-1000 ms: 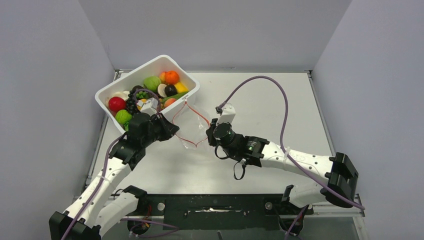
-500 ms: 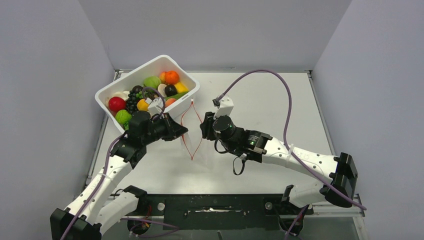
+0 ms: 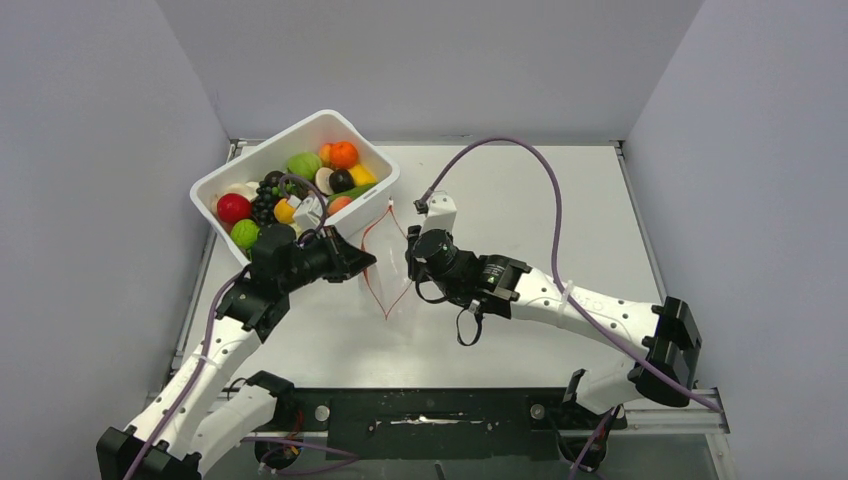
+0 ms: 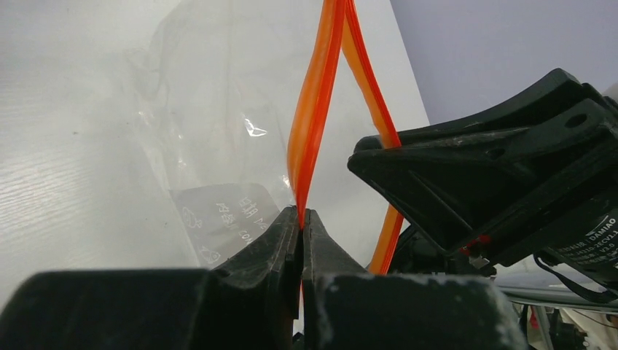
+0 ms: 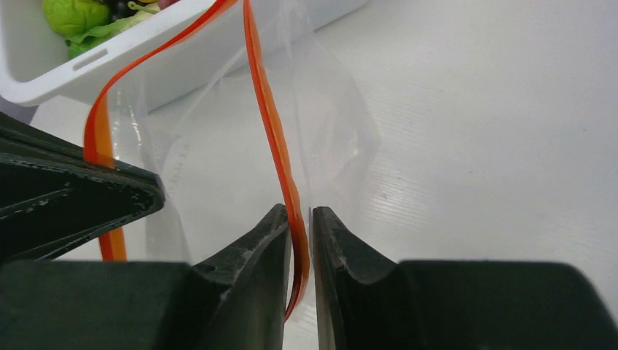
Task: Place the food in the zip-top bag and seal the zipper
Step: Open the zipper of the food storage bag.
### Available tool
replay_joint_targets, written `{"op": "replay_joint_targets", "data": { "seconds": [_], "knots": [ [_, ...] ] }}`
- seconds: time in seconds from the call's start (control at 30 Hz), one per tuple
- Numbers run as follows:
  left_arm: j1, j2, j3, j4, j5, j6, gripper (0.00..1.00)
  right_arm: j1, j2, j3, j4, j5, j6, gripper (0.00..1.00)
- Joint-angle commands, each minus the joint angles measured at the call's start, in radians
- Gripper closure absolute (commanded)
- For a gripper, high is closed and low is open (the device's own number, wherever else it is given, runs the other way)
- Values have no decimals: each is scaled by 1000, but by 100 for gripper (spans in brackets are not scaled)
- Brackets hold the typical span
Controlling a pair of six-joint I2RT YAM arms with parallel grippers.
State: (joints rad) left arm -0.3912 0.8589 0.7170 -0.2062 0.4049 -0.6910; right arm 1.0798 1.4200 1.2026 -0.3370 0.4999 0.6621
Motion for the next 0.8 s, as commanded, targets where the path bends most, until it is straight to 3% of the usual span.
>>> {"op": "replay_joint_targets", "data": {
  "seconds": [0.0, 0.1, 0.2, 0.4, 0.5, 0.77],
  "knots": [
    [0, -16, 38, -28, -46, 51, 100, -15, -38, 20, -61, 130, 8, 85],
    [4, 14, 109, -184, -123, 150, 100, -50, -145, -81, -37, 179, 8, 90],
    [7, 32, 149, -225, -106, 182, 100, -130, -269, -194, 54, 78, 3, 96],
    [8, 1, 72, 13, 139, 62, 96, -153, -305, -266, 148, -86, 5, 100],
    [8, -18, 35, 90, 154, 27, 91, -153, -299, -255, 144, -112, 13, 100],
    [8, -97, 55, 67, -15, 90, 39, -152, -270, -183, 88, -139, -10, 100]
  ]
}}
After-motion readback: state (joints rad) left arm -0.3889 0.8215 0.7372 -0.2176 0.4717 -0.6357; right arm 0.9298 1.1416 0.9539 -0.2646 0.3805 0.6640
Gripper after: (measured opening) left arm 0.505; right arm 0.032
